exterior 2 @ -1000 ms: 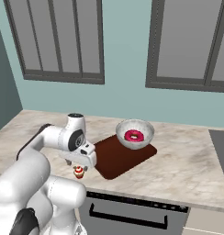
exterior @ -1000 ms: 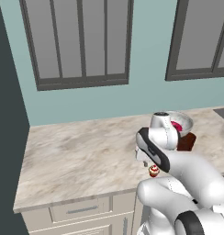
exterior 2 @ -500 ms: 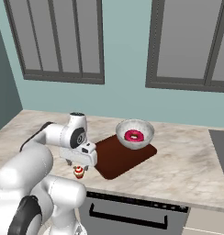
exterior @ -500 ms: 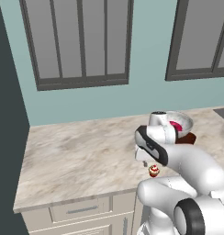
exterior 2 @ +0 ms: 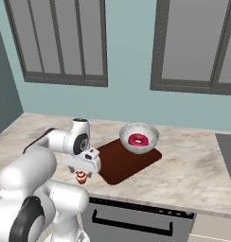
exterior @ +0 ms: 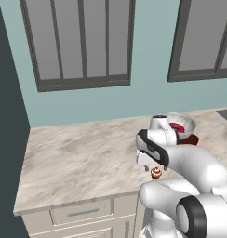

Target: Place the bowl with donut and the cupcake onto the tray.

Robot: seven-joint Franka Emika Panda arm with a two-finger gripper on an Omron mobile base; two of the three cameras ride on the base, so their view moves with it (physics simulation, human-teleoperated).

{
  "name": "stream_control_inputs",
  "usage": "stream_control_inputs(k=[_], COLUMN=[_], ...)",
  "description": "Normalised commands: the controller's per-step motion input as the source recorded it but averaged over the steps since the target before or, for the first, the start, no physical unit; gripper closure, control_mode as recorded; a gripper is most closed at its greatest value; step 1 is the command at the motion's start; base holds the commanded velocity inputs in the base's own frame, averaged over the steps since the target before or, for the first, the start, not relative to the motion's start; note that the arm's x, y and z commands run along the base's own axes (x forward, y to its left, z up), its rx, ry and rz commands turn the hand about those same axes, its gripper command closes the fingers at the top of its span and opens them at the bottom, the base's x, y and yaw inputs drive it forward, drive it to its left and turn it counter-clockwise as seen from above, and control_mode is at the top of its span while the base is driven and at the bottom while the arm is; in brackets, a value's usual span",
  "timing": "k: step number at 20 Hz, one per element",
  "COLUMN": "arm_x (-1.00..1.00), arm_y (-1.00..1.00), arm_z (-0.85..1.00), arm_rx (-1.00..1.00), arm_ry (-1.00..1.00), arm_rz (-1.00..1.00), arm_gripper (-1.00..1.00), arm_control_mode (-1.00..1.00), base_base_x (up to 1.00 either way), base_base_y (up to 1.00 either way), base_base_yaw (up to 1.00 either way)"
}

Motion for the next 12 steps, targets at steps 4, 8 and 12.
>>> stream_control_inputs(k=[4, 8, 12], arm_x=[0.0, 0.0, 0.0], arm_y=[0.0, 0.0, 0.0], arm_z=[-0.1, -0.06, -0.06], arm_rx=[0.0, 0.0, 0.0], arm_ry=[0.03, 0.03, 0.04], arm_rz=[0.02, 0.02, 0.03], arm_gripper=[-1.0, -1.0, -1.0], arm_control_mode=[-1.0, -1.0, -1.0], base_base_x=[0.0, 0.0, 0.0], base_base_y=[0.0, 0.0, 0.0], base_base_yaw=[0.0, 0.0, 0.0])
